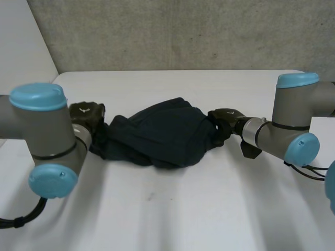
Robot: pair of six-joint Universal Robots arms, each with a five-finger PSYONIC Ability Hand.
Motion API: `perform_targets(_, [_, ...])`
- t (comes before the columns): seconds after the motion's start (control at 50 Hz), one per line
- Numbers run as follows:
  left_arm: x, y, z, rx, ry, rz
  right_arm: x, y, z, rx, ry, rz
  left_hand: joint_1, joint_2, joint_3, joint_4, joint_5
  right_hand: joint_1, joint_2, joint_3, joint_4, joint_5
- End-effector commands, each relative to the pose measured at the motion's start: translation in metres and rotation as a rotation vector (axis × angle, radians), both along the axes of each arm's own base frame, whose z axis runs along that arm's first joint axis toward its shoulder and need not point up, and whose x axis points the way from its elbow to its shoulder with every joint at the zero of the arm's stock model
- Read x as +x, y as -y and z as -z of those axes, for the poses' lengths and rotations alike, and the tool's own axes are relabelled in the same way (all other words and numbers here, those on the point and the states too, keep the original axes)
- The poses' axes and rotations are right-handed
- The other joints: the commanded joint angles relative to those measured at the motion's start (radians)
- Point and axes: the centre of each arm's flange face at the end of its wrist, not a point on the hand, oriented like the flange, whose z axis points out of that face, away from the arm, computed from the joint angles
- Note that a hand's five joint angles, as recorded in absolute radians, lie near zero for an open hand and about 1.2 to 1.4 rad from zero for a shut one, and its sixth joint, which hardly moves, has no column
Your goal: Fold the shorts.
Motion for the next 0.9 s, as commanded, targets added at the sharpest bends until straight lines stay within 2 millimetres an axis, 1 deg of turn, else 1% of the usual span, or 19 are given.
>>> perform_targets(0.02, [0.005, 0.009, -0.028, -0.076, -0.035, -0.02, -0.002, -0.024, -0.039, -0.078, 0.038, -0.026, -0.657, -0.669, -0.67, -0.67, -0.68, 0.471, 0.227, 0.221, 0.209, 0.247])
perform_targets(0.04, [0.004, 0.007, -0.033, -0.087, -0.042, -0.014, -0.003, -0.03, -0.053, -0.124, 0.047, -0.027, -0.69, -0.701, -0.702, -0.702, -0.712, 0.471, 0.227, 0.221, 0.209, 0.247])
perform_targets(0.12, [-0.003, -0.006, -0.063, -0.156, -0.089, 0.018, 0.002, -0.049, -0.08, -0.241, 0.046, -0.059, -0.755, -0.766, -0.767, -0.767, -0.777, 0.471, 0.227, 0.221, 0.209, 0.247])
perform_targets(0.14, [-0.008, -0.015, -0.076, -0.187, -0.111, 0.041, 0.003, -0.053, -0.085, -0.268, 0.038, -0.065, -0.769, -0.781, -0.782, -0.781, -0.792, 0.471, 0.227, 0.221, 0.209, 0.247])
perform_targets(0.18, [-0.015, -0.024, -0.088, -0.215, -0.134, 0.068, 0.006, -0.059, -0.095, -0.336, 0.018, -0.071, -0.769, -0.781, -0.782, -0.781, -0.792, 0.471, 0.227, 0.221, 0.209, 0.247])
perform_targets(0.22, [-0.026, -0.038, -0.1, -0.237, -0.176, 0.11, 0.006, -0.068, -0.115, -0.456, -0.031, -0.06, -0.772, -0.784, -0.785, -0.784, -0.795, 0.471, 0.227, 0.221, 0.209, 0.247])
perform_targets(0.28, [-0.041, -0.054, -0.109, -0.246, -0.223, 0.176, 0.005, -0.079, -0.137, -0.597, -0.124, -0.039, -0.769, -0.781, -0.782, -0.781, -0.792, 0.471, 0.227, 0.221, 0.209, 0.247])
perform_targets(0.32, [-0.056, -0.07, -0.112, -0.236, -0.259, 0.253, 0.007, -0.084, -0.143, -0.65, -0.17, -0.04, -0.769, -0.781, -0.782, -0.781, -0.792, 0.471, 0.227, 0.221, 0.209, 0.247])
perform_targets(0.38, [-0.073, -0.088, -0.111, -0.212, -0.289, 0.346, 0.016, -0.097, -0.143, -0.694, -0.224, -0.071, -0.766, -0.778, -0.779, -0.779, -0.789, 0.471, 0.227, 0.221, 0.209, 0.247])
perform_targets(0.44, [-0.081, -0.095, -0.106, -0.188, -0.303, 0.381, 0.024, -0.109, -0.14, -0.688, -0.223, -0.103, -0.764, -0.775, -0.776, -0.776, -0.786, 0.471, 0.227, 0.221, 0.209, 0.247])
perform_targets(0.52, [-0.096, -0.091, -0.075, -0.105, -0.304, 0.393, 0.028, -0.121, -0.131, -0.663, -0.23, -0.134, -0.752, -0.763, -0.764, -0.764, -0.774, 0.471, 0.227, 0.221, 0.209, 0.247])
perform_targets(0.58, [-0.103, -0.091, -0.063, -0.074, -0.305, 0.401, 0.028, -0.124, -0.125, -0.647, -0.235, -0.144, -0.731, -0.743, -0.744, -0.743, -0.754, 0.471, 0.227, 0.221, 0.209, 0.247])
perform_targets(0.64, [-0.111, -0.087, -0.043, -0.033, -0.294, 0.404, 0.027, -0.127, -0.117, -0.627, -0.245, -0.153, -0.562, -0.573, -0.574, -0.574, -0.584, 0.471, 0.227, 0.221, 0.209, 0.247])
perform_targets(0.66, [-0.113, -0.084, -0.036, -0.017, -0.286, 0.399, 0.026, -0.127, -0.116, -0.624, -0.249, -0.153, -0.326, -0.337, -0.338, -0.338, -0.348, 0.471, 0.227, 0.221, 0.209, 0.247])
perform_targets(0.7, [-0.112, -0.08, -0.032, -0.009, -0.281, 0.385, 0.026, -0.127, -0.114, -0.62, -0.251, -0.153, -0.025, -0.037, -0.038, -0.037, -0.048, 0.471, 0.227, 0.221, 0.209, 0.247])
perform_targets(0.74, [-0.108, -0.074, -0.03, -0.008, -0.28, 0.361, 0.023, -0.124, -0.112, -0.612, -0.26, -0.142, 0.315, 0.303, 0.302, 0.303, 0.292, 0.471, 0.227, 0.221, 0.209, 0.247])
perform_targets(0.76, [-0.107, -0.074, -0.029, -0.009, -0.278, 0.354, 0.023, -0.123, -0.112, -0.611, -0.26, -0.141, 0.358, 0.346, 0.345, 0.345, 0.335, 0.471, 0.227, 0.221, 0.209, 0.247])
perform_targets(0.82, [-0.097, -0.066, -0.032, -0.023, -0.271, 0.296, 0.022, -0.122, -0.111, -0.61, -0.268, -0.138, 0.399, 0.387, 0.386, 0.387, 0.376, 0.471, 0.227, 0.221, 0.209, 0.247])
perform_targets(0.9, [-0.079, -0.061, -0.059, -0.072, -0.293, 0.237, 0.022, -0.121, -0.114, -0.618, -0.267, -0.139, 0.399, 0.387, 0.386, 0.387, 0.376, 0.471, 0.227, 0.221, 0.209, 0.247])
